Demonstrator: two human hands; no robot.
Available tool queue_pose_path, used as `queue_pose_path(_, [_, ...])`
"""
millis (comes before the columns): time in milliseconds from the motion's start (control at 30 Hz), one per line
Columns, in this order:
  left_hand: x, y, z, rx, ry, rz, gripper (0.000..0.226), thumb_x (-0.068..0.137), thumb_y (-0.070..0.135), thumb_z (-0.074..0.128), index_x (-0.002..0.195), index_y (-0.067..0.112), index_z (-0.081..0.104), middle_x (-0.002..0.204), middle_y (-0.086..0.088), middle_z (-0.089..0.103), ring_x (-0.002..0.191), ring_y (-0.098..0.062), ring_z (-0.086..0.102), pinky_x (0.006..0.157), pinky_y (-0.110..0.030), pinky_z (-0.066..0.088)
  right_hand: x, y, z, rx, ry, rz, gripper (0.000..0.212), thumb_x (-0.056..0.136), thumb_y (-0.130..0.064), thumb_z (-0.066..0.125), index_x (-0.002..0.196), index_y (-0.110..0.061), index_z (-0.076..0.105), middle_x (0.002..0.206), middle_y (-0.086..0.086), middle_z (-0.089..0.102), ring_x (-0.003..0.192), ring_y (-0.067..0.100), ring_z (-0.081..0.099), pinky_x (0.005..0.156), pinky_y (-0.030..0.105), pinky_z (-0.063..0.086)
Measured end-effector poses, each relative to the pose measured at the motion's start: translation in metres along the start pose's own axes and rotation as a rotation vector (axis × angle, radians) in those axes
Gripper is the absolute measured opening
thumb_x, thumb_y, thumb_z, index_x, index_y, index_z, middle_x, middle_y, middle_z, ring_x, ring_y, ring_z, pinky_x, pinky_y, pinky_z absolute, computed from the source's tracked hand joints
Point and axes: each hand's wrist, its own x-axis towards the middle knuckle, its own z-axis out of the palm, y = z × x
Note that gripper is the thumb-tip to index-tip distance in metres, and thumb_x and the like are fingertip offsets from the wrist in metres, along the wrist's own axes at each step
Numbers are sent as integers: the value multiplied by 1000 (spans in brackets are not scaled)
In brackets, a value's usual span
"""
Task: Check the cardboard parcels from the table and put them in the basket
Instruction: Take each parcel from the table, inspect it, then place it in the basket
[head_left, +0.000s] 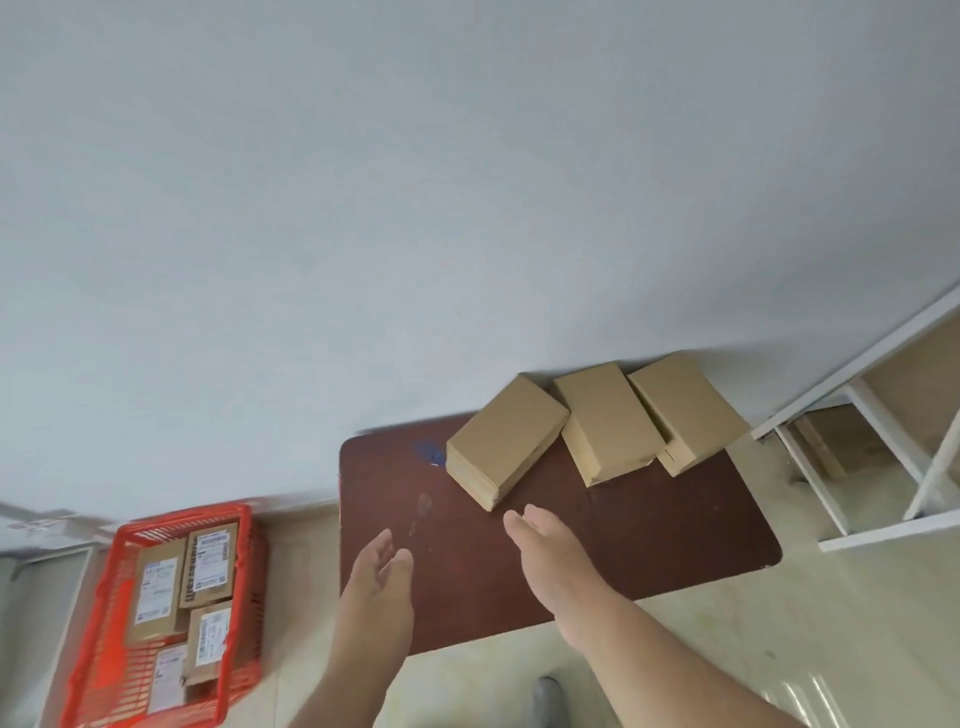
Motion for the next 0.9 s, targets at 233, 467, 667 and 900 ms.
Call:
queue_pose_path(233, [14,-6,35,27,2,16,45,108,35,53,152,32,48,132,16,56,122,-8,53,106,-30,38,15,33,-34,0,48,88,63,110,-40,48,167,-19,28,169,-4,36,154,17,36,117,34,30])
queue_pose_path(467, [71,-16,58,45,25,82,50,108,41,50,156,31,42,141,17,55,123,-7,53,100,-28,38,63,59,-37,9,73,138,66,108,-46,52,166,-25,29,167,-6,38,151,20,42,124,41,30])
queue_pose_path(667, [143,-19,100,44,66,162,60,106,49,51,161,31,34,159,10,45,143,-13,49,116,-35,39,136,74,-33,89,52,112,67,101,-53,58,160,-28,40,157,-6,47,145,17,46,127,44,30])
queue_pose_path(900, [229,-22,152,-6,70,223,78,101,57,58,165,25,27,166,5,34,152,-19,36,122,-41,33,219,102,-20,190,-23,-32,61,104,-48,59,157,-22,45,140,-15,56,133,8,49,122,39,35])
